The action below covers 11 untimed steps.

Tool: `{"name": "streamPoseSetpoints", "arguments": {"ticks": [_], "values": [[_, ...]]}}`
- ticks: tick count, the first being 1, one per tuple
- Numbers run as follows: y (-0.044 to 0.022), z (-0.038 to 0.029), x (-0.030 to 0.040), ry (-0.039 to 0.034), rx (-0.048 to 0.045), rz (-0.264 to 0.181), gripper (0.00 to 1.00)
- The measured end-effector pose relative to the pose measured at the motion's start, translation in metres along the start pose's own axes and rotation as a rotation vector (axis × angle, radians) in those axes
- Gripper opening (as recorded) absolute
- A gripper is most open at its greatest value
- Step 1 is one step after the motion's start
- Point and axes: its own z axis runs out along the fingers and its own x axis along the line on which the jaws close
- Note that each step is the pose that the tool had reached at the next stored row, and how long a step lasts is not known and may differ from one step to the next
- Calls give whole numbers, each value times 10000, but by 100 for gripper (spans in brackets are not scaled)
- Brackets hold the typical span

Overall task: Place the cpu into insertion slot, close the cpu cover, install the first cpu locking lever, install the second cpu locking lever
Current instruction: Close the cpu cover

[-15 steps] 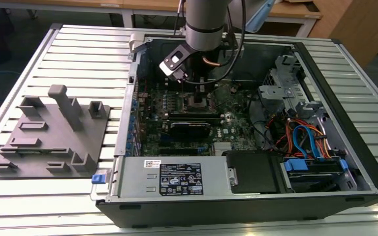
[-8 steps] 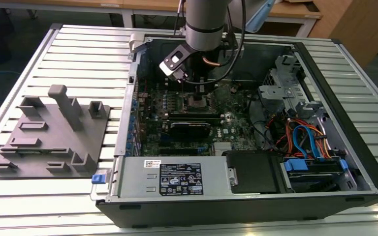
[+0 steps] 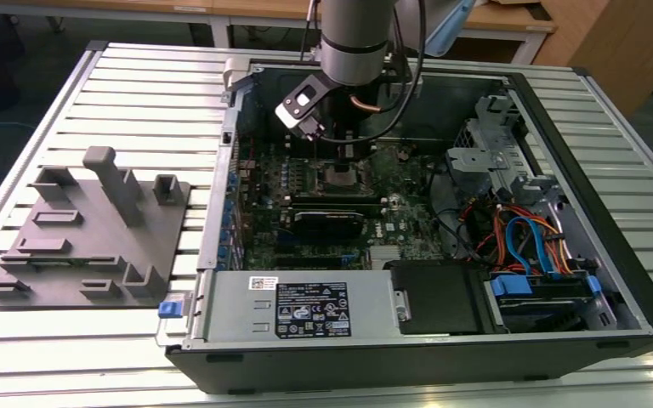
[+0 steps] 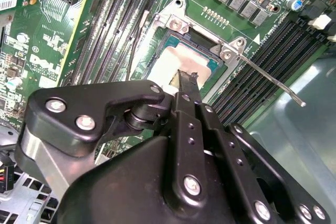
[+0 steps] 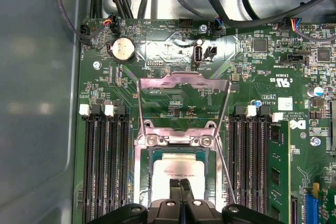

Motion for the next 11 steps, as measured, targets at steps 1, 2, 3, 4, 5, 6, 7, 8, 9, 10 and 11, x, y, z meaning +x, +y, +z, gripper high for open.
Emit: {"name": "streamPoseSetpoints", "arguments": {"ticks": [1, 2, 3, 4, 5, 6, 7, 8, 9, 10, 11], "values": [[0, 0, 0, 2, -2, 0, 10], [0, -1, 0, 3, -2, 0, 10], [0, -2, 0, 3, -2, 0, 10], [0, -5, 0, 2, -2, 0, 10], [0, -7, 0, 1, -1, 0, 10], [0, -9, 0, 1, -1, 0, 10], [0, -11, 0, 3, -2, 0, 10], [1, -13, 0, 3, -2, 0, 10], [1, -16, 0, 3, -2, 0, 10], [1, -18, 0, 3, -2, 0, 10], [1, -19, 0, 3, -2, 0, 10]]}}
